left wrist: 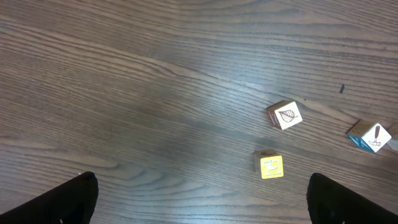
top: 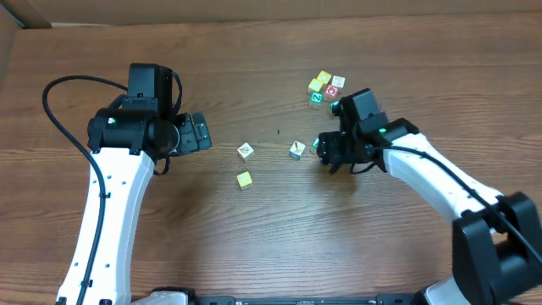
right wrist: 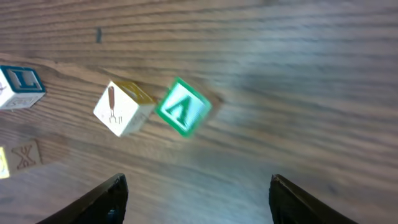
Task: Flip 3 blocks
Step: 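Lower the right gripper and grasp the green-lettered block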
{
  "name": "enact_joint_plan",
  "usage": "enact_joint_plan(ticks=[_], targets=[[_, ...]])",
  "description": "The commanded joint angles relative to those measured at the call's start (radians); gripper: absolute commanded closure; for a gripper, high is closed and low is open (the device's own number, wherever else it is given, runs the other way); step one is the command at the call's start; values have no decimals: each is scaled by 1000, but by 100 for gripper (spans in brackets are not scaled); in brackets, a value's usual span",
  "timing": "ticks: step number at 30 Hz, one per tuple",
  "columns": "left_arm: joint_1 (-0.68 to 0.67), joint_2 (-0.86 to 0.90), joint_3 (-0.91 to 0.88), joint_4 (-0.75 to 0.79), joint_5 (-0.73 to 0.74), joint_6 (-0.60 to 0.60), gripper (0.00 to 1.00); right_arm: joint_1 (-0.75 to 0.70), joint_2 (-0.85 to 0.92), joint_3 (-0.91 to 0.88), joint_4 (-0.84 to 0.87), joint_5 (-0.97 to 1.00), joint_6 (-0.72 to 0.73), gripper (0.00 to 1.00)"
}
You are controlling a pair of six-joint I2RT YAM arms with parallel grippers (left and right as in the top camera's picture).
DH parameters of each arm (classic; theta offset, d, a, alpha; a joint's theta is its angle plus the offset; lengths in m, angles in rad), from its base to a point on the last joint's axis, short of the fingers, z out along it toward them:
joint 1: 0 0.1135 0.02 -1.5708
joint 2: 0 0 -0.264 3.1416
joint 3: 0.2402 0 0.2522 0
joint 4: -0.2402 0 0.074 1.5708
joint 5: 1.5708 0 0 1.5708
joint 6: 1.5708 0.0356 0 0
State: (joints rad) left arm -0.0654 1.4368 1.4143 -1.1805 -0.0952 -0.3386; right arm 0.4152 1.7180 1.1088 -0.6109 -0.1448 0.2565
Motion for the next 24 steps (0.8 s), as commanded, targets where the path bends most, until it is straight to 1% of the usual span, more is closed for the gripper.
enact_joint_plan(ticks=[1,3,5,11,13,16,21,24], targets=[[0,2,7,3,-12,-14,0,16,50,-3,55,23,-21,25],[0,2,7,3,-12,-14,0,16,73,-3,93,38,-19,26],[0,2,7,3,-12,-14,0,16,87,-3,129,56,2,29],[0,2,7,3,-12,-14,0,18,91,-3,220,75,290,29],[0,2,7,3,-12,-14,0,22,91,-3,233,73,359,30],[0,2,7,3,-12,-14,0,34,91,-3,243,82,428,31],[0,2,7,3,-12,-14,0,70,91,-4,224,187,542,31],[0,2,7,3,-12,-13,0,95,92,-4,225,224,553,31]])
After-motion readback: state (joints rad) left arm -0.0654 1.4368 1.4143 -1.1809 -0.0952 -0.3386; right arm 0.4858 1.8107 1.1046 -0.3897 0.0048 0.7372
